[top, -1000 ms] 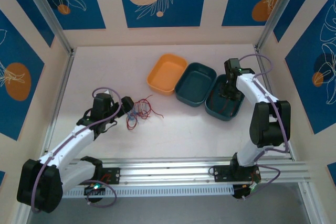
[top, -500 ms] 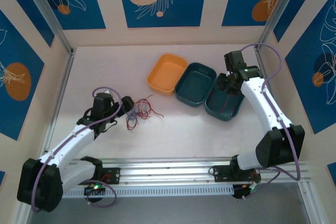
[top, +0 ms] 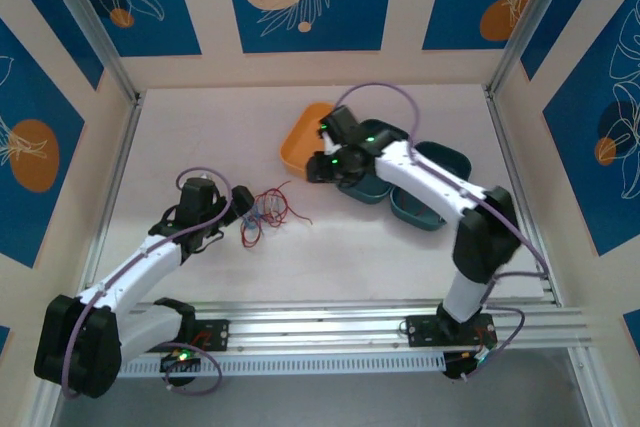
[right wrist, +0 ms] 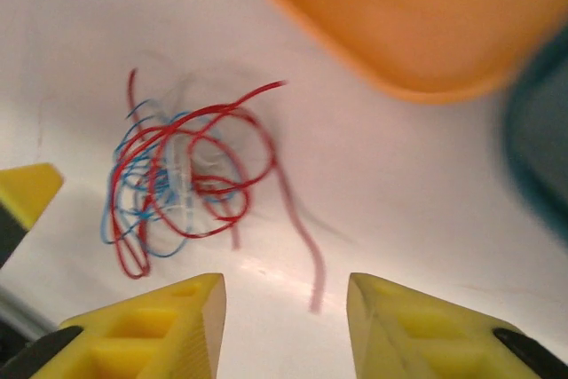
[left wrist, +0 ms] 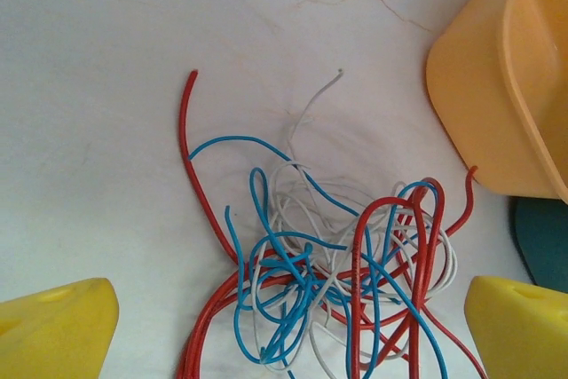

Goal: Untangle the cables

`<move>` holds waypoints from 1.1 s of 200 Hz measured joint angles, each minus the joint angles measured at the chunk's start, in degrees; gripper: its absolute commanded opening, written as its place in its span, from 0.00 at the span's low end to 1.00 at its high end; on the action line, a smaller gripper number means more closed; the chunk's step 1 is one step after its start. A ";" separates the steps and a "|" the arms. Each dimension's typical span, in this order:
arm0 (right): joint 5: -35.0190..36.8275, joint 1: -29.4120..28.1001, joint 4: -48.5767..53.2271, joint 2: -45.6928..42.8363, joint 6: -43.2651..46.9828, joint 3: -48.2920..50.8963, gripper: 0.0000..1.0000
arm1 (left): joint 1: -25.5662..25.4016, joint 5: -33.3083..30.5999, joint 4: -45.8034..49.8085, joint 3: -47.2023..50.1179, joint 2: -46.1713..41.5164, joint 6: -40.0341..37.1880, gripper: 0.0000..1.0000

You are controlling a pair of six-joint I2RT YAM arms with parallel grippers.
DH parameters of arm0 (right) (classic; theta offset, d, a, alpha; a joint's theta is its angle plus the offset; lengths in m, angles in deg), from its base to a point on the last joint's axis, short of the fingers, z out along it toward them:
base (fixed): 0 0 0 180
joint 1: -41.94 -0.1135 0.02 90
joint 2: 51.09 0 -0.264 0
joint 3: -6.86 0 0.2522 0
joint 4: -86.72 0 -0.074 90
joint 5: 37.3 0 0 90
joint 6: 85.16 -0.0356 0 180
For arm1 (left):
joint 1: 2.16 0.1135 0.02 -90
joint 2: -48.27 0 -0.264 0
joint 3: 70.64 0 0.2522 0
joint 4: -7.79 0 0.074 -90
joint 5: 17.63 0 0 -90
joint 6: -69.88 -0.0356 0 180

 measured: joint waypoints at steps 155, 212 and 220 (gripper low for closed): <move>-8.96 -12.90 1.27 20.06 1.22 -13.77 0.25 | 2.08 -1.01 0.46 1.38 2.60 3.69 1.00; -10.36 -11.30 0.87 22.23 0.81 -14.29 0.17 | 2.19 0.11 0.42 1.38 2.60 3.45 1.00; -10.49 -11.19 0.83 22.40 0.90 -14.29 0.14 | 2.23 0.37 0.39 1.38 2.60 3.43 1.00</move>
